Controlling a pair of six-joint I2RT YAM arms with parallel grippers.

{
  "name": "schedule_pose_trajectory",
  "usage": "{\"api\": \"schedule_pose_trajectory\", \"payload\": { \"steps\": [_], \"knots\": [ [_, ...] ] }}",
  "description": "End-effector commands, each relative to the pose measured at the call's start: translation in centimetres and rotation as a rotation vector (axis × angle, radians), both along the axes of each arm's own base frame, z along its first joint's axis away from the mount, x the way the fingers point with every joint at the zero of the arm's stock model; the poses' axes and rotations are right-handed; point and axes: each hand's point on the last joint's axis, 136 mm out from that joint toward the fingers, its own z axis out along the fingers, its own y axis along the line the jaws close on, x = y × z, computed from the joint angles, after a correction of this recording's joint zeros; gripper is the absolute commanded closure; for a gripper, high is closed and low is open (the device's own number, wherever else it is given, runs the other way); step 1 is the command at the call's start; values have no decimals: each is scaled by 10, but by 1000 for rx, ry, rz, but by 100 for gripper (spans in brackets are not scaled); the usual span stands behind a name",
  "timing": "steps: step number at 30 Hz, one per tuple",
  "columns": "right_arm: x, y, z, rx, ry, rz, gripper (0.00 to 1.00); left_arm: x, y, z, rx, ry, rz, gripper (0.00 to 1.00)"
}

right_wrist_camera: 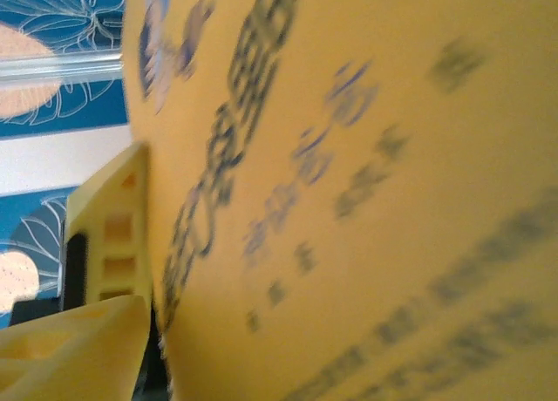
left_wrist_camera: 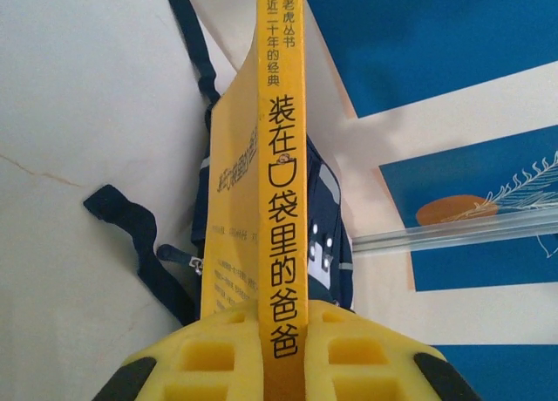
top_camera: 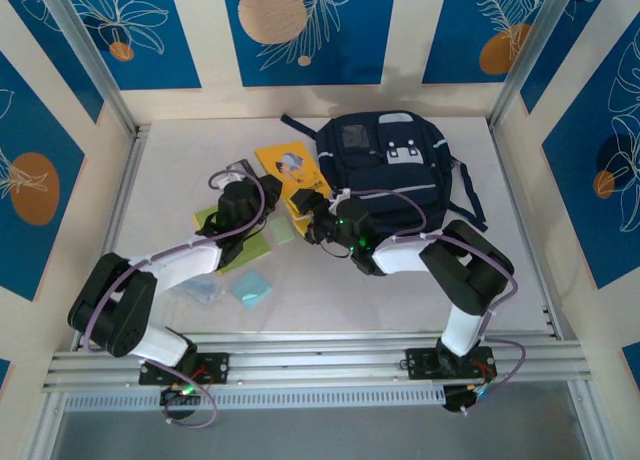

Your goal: Pack the student bag

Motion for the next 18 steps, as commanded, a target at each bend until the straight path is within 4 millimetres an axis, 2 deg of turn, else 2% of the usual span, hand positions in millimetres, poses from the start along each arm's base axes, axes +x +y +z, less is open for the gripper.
{"api": "schedule_pose_trajectory", "payload": {
  "steps": [1,5,8,9,10,11,12,15,16,18],
  "knots": [
    [13,-12,35,81,-78,-74,37,-5,7,50,-88,-132,41,100],
    [13,-27,33,29,-63,-104,67,-7,10,46,-59,-124,47,100],
    [13,-37,38,2,-76,-115,94,-7,5,41,-42,-112,18,100],
    [13,-40,41,-10,-87,-115,100,-7,2,39,-31,-109,3,100],
    [14,-43,42,-24,-94,-114,100,-7,-1,38,-19,-109,-16,93],
    [13,-49,45,-40,-101,-115,100,-8,-6,36,1,-107,-44,81],
    [14,-56,44,-66,-103,-116,100,-9,-12,36,26,-112,-82,65],
    [18,-89,43,-156,-103,-125,100,-13,-37,34,128,-117,-232,38],
    [18,-101,42,-192,-104,-128,100,-15,-47,33,163,-130,-287,34],
    [18,-134,40,-302,-106,-139,100,-22,-70,28,227,-142,-422,33]
  ]
}}
